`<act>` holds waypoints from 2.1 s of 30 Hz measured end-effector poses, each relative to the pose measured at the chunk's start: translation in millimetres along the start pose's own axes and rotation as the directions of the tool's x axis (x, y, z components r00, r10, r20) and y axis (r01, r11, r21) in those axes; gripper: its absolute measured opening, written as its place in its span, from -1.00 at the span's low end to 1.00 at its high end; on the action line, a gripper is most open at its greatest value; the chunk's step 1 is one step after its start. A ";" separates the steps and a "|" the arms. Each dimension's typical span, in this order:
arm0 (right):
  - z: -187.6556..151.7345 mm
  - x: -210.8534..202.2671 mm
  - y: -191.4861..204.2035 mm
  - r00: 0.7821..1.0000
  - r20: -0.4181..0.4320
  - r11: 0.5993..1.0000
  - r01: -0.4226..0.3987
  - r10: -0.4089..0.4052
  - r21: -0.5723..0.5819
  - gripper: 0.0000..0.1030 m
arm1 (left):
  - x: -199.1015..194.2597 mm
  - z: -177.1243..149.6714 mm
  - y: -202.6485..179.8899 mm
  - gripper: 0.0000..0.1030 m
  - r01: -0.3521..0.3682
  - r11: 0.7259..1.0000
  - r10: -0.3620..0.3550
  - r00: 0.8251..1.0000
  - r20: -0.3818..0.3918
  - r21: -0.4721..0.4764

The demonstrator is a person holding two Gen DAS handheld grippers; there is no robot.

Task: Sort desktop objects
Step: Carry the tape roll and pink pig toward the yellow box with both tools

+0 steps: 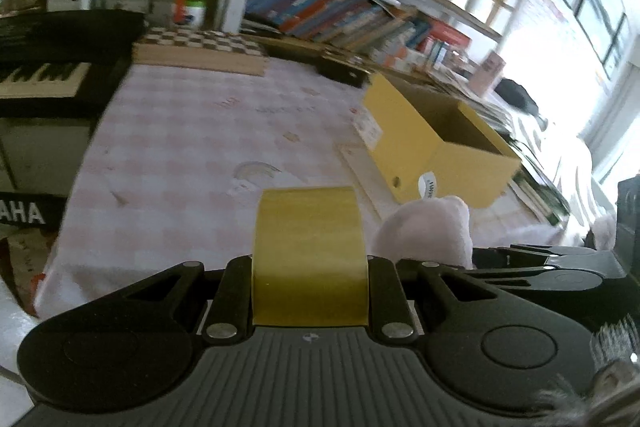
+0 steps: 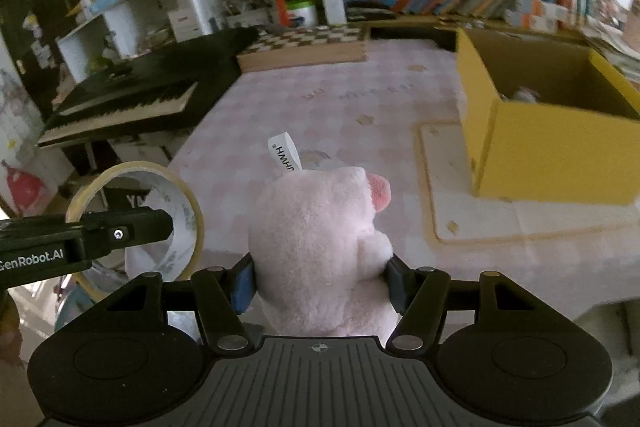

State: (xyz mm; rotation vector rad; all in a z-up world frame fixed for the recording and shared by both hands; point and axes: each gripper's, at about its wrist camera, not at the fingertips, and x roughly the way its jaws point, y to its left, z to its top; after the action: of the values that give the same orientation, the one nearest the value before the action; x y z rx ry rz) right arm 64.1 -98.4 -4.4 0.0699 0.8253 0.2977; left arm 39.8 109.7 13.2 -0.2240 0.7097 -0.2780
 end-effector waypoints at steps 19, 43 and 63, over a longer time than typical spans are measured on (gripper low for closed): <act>-51.8 -46.7 -68.5 0.984 -0.025 0.954 0.180 -0.179 0.239 0.23 | 31.6 -11.2 -74.1 -0.65 0.213 0.964 -0.197 0.974 -0.111 0.158; -22.6 -59.1 -182.6 0.978 -0.011 0.936 0.205 -0.210 0.287 0.23 | 111.3 20.1 -185.9 -0.65 0.286 0.933 -0.256 0.954 -0.154 0.219; 76.3 -59.5 -272.9 0.964 0.227 0.978 0.101 -0.142 0.181 0.23 | 163.5 111.3 -260.7 -0.65 0.177 0.935 -0.207 0.976 0.070 0.308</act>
State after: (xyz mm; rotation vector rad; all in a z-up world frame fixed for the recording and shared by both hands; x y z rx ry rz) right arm 145.8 -372.4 41.7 0.2087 0.6108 0.0995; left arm 187.0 -176.4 72.8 -0.0159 0.5366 -0.5538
